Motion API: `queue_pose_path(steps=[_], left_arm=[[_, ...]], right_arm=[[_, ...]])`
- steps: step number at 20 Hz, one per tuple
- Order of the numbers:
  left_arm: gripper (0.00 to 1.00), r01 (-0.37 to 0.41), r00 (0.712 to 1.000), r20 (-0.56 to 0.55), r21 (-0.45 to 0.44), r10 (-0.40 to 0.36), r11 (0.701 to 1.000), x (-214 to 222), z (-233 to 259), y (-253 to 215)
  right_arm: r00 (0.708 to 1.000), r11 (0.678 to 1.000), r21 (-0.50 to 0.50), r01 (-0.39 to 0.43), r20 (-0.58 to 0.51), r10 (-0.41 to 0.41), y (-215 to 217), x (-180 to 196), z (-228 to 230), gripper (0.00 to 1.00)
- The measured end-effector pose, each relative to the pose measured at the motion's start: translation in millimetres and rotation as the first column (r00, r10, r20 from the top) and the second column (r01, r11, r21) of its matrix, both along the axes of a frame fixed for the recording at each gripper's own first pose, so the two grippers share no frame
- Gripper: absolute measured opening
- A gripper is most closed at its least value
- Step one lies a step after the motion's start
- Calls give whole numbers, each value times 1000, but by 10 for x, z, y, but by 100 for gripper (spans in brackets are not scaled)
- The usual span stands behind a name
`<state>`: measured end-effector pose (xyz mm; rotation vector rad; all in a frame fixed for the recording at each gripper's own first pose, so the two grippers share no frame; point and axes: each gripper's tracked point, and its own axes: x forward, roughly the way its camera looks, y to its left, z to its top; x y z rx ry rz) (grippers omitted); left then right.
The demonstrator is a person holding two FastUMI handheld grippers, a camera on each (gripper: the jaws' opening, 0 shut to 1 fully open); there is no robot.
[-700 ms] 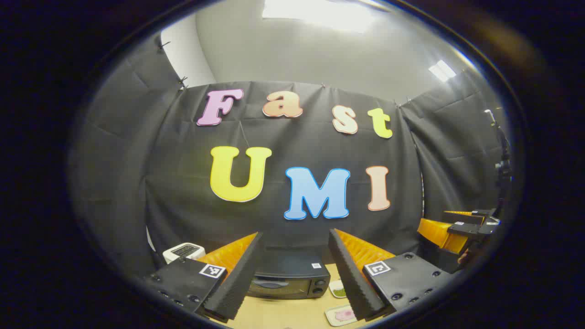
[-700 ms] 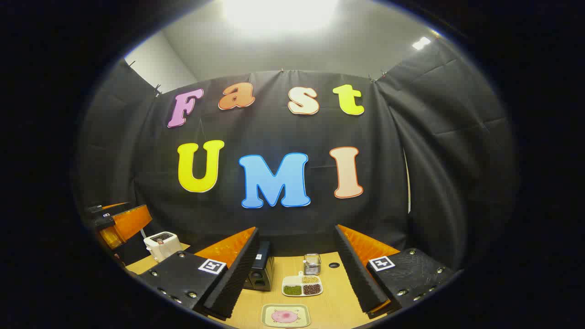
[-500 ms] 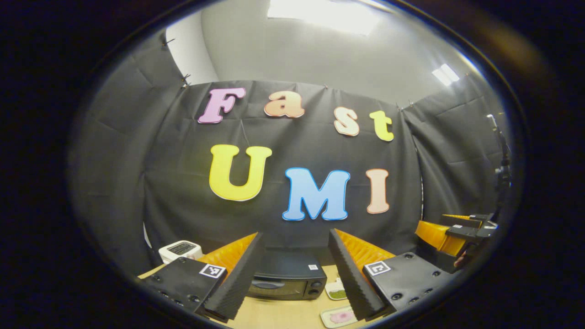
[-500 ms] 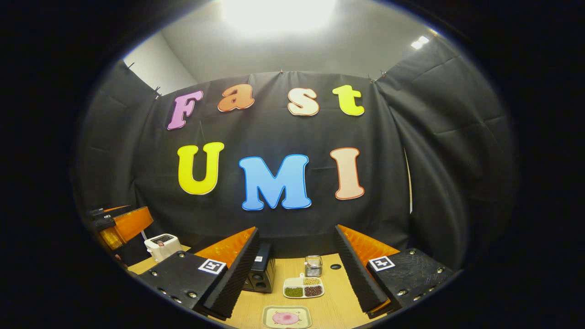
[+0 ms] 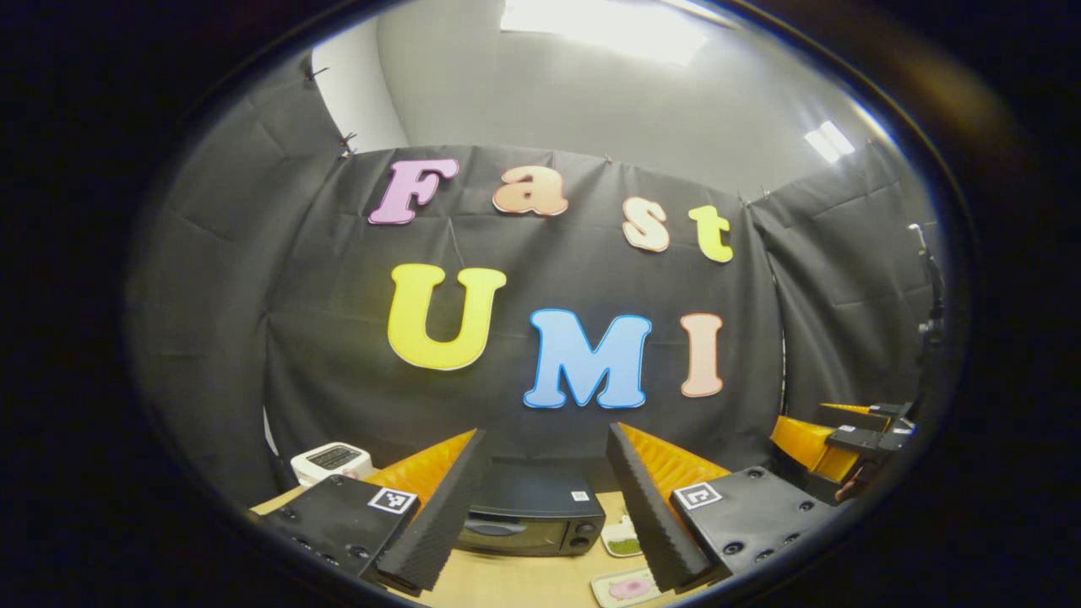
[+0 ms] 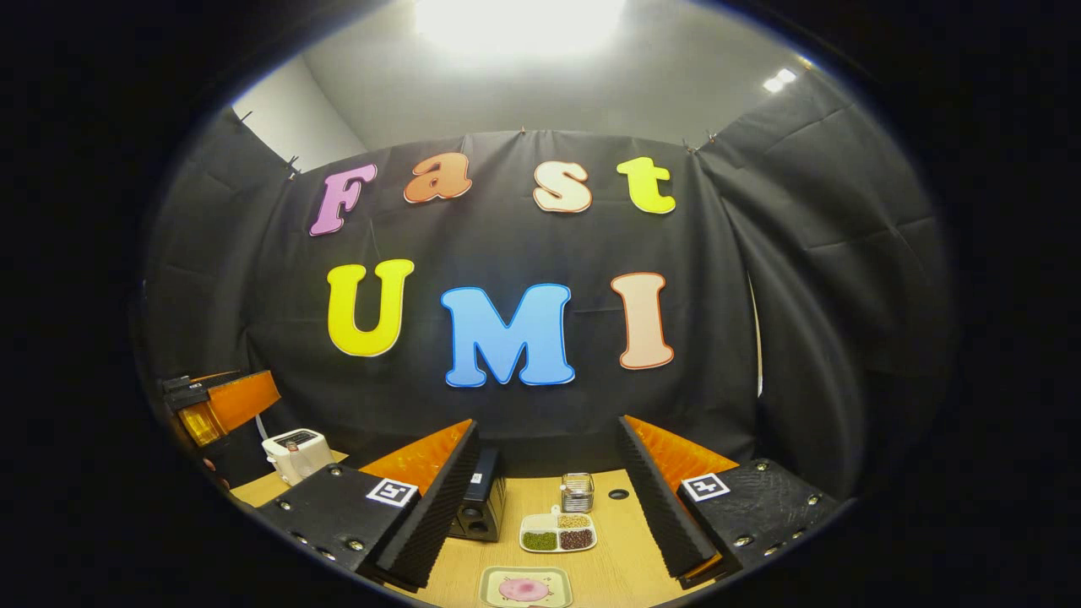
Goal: Open the electric oven with the left hand, put the food in, and close the electric oven.
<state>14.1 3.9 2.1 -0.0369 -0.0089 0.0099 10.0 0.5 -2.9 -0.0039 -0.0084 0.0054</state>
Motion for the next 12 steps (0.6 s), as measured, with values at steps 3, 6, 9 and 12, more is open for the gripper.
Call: queue_pose_path(steps=[3,6,9,12], left_arm=[[97,18,1000,-11,-7,-19,1000,93,-74,-32],[99,10,999,-48,-3,-10,1000,240,-290,54],[99,26,993,-115,-9,-27,1000,457,-618,110],[99,38,979,-201,-17,-40,999,718,-1038,204]], right_arm=[[1000,1000,-7,-1,-3,1,2,19,-38,98],[1000,1000,-6,9,-23,-9,-14,11,-129,98],[998,1000,-4,25,-56,-25,-49,5,-252,98],[996,999,-10,42,-84,-43,-113,4,-360,98]])
